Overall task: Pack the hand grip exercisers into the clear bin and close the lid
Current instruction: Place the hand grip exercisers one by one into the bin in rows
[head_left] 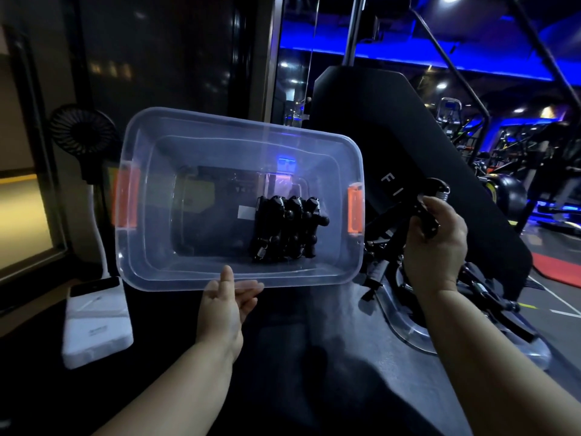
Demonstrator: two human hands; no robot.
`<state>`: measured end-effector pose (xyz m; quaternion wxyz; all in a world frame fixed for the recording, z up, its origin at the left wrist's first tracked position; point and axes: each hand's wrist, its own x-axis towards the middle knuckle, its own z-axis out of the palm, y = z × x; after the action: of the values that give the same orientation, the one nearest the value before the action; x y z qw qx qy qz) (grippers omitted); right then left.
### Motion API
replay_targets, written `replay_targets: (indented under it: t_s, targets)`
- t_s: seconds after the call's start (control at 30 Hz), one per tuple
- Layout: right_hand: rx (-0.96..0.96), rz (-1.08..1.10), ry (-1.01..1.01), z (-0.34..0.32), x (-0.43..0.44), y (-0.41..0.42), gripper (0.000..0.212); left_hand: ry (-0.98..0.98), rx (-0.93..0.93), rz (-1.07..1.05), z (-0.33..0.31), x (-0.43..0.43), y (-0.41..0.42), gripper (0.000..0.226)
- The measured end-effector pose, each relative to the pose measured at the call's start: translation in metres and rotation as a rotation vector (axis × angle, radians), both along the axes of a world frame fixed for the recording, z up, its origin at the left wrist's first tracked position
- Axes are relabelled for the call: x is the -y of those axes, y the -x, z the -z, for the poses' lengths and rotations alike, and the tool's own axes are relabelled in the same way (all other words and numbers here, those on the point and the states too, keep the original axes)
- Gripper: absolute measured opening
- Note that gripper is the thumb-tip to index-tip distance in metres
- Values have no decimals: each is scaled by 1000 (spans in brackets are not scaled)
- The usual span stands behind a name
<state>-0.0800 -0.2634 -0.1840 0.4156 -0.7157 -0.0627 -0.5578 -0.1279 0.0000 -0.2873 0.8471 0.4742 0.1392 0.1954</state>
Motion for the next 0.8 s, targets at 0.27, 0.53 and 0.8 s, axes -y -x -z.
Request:
replay_targets:
  t_s: [0.27, 0.53, 0.8]
  targets:
    - [133, -7, 136, -11, -28, 13, 32, 8, -8, 5, -1, 0, 0, 40]
    - [-119, -201, 348, 1, -86, 7, 35, 22, 19, 32, -1, 0, 3, 41]
    - [-361, -237, 492, 13, -144, -18, 39, 78, 32, 25, -1, 1, 0, 30]
